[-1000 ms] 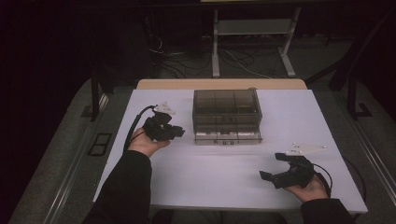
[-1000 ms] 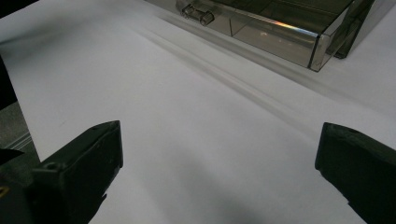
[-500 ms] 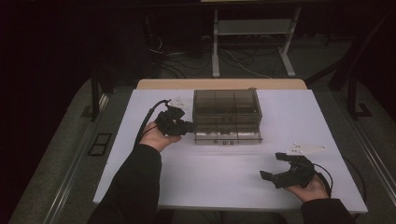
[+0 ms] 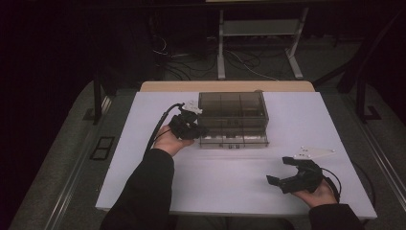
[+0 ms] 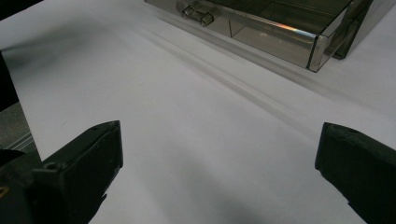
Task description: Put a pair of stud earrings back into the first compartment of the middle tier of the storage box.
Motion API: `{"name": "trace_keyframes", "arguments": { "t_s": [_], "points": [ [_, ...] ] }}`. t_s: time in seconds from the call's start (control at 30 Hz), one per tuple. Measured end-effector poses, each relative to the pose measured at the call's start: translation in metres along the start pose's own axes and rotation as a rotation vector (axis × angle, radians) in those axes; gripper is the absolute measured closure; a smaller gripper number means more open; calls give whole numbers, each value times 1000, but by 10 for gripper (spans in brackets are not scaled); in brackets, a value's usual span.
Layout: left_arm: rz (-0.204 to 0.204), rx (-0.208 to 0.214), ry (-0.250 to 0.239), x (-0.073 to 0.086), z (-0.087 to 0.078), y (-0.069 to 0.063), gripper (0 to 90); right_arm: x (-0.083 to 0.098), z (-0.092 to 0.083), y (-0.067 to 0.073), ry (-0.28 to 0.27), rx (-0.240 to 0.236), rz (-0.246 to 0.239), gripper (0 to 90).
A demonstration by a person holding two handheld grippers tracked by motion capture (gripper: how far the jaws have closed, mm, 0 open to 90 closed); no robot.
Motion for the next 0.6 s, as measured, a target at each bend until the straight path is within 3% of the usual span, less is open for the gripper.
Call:
{"name": "trace_keyframes", "arguments": {
  "t_s": [0.5, 0.6],
  "points": [
    [-5, -4, 36, 6, 23, 9, 784, 0, 0, 0, 4, -2, 0, 4],
    [-18, 0, 20, 6, 27, 10, 784, 1, 1, 0, 6, -2, -1, 4]
  ]
}}
Point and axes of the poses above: each handheld gripper's, and its own axes: z roughly forward along the jaws, x roughly out of its underside, y roughly to its left, the point moved 6 cm from there along z, roughly forward along the jaws, and after that the axes turned 13 degrees about x, right-handed, at the moved point
